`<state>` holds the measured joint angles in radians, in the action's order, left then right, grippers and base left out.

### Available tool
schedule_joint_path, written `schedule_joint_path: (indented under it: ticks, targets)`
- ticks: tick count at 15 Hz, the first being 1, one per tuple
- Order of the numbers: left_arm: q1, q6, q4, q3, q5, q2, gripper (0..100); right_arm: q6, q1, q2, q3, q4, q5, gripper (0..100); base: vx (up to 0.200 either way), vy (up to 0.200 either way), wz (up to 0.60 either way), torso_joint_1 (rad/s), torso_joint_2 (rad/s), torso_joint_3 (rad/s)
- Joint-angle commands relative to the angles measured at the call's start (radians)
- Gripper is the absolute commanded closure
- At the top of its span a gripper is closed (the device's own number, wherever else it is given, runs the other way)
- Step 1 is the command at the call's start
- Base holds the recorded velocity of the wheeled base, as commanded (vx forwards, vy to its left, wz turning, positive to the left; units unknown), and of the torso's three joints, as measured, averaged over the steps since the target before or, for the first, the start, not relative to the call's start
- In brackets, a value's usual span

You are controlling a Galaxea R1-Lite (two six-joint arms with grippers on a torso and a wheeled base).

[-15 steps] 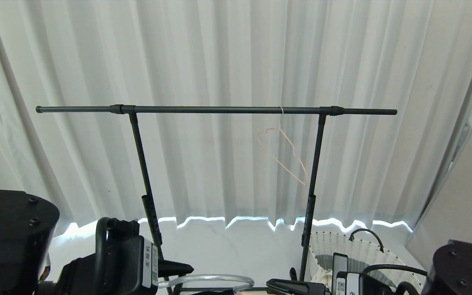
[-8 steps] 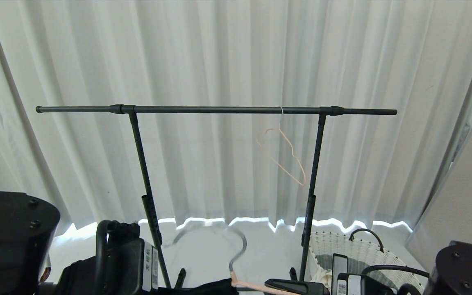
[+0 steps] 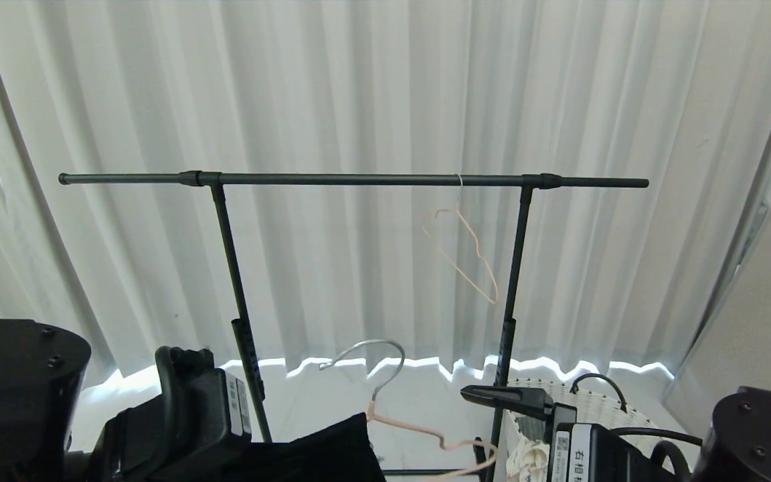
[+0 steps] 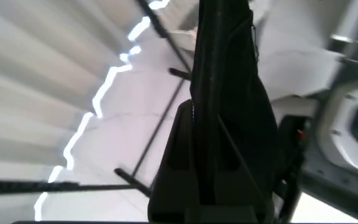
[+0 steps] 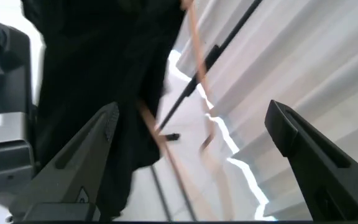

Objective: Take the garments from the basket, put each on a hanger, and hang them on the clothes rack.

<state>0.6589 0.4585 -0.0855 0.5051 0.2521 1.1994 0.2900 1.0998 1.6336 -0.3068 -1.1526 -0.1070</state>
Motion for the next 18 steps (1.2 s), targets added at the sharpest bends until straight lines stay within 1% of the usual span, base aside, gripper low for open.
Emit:
schedule_joint_path:
  ticks: [1, 3, 5, 6, 7, 8, 9, 10, 11, 13, 15, 16, 18]
  targets:
    - [-0.058, -0.003, -0.042, -0.028, -0.005, -0.001, 100, -0.035, -0.009, 0.003, 0.014, 0.001, 0.0, 0, 0.0, 0.0, 0.0, 0.0, 0.0, 0.0]
    - [-0.133, -0.008, -0.089, -0.025, -0.005, -0.001, 100, -0.137, -0.008, 0.006, 0.015, 0.001, -0.003, 0, 0.0, 0.0, 0.0, 0.0, 0.0, 0.0]
    - [-0.191, -0.012, -0.141, -0.011, -0.005, -0.003, 100, -0.27, -0.006, 0.023, 0.015, 0.005, -0.005, 0, 0.0, 0.0, 0.0, 0.0, 0.0, 0.0]
    - [-0.199, -0.031, -0.169, 0.001, -0.005, -0.007, 100, -0.35, -0.006, 0.04, 0.012, 0.007, -0.003, 0, 0.0, 0.0, 0.0, 0.0, 0.0, 0.0]
    - [-0.197, -0.06, -0.188, 0.009, -0.005, -0.017, 100, -0.454, -0.005, 0.06, 0.006, 0.011, -0.002, 0, 0.0, 0.0, 0.0, 0.0, 0.0, 0.0]
    - [-0.193, -0.087, -0.192, 0.009, -0.004, -0.027, 100, -0.562, 0.002, 0.066, 0.0, 0.033, 0.0, 0, 0.0, 0.0, 0.0, 0.0, 0.0, 0.0]
    - [-0.188, -0.103, -0.194, 0.013, -0.004, -0.035, 100, -0.652, 0.002, 0.072, -0.014, 0.05, 0.003, 0, 0.0, 0.0, 0.0, 0.0, 0.0, 0.0]
    - [-0.186, -0.11, -0.192, 0.029, -0.004, -0.041, 100, -0.738, -0.003, 0.1, -0.04, 0.054, 0.032, 0, 0.0, 0.0, 0.0, 0.0, 0.0, 0.0]
    - [-0.174, -0.11, -0.192, 0.046, -0.004, -0.046, 100, -0.81, -0.014, 0.147, -0.092, 0.054, 0.105, 0, 0.0, 0.0, 0.0, 0.0, 0.0, 0.0]
    - [-0.116, -0.11, -0.194, 0.062, -0.004, -0.053, 100, -0.899, -0.034, 0.246, -0.21, 0.054, 0.227, 0, 0.0, 0.0, 0.0, 0.0, 0.0, 0.0]
    - [-0.082, -0.109, -0.194, 0.079, -0.004, -0.05, 100, -0.933, -0.063, 0.304, -0.296, 0.054, 0.268, 0, 0.0, 0.0, 0.0, 0.0, 0.0, 0.0]
    - [-0.076, -0.109, -0.192, 0.089, -0.004, -0.046, 100, -0.933, -0.084, 0.318, -0.322, 0.054, 0.277, 0, 0.0, 0.0, 0.0, 0.0, 0.0, 0.0]
    - [-0.074, -0.109, -0.192, 0.099, -0.004, -0.038, 100, -0.93, -0.089, 0.319, -0.33, 0.06, 0.279, 0, 0.0, 0.0, 0.0, 0.0, 0.0, 0.0]
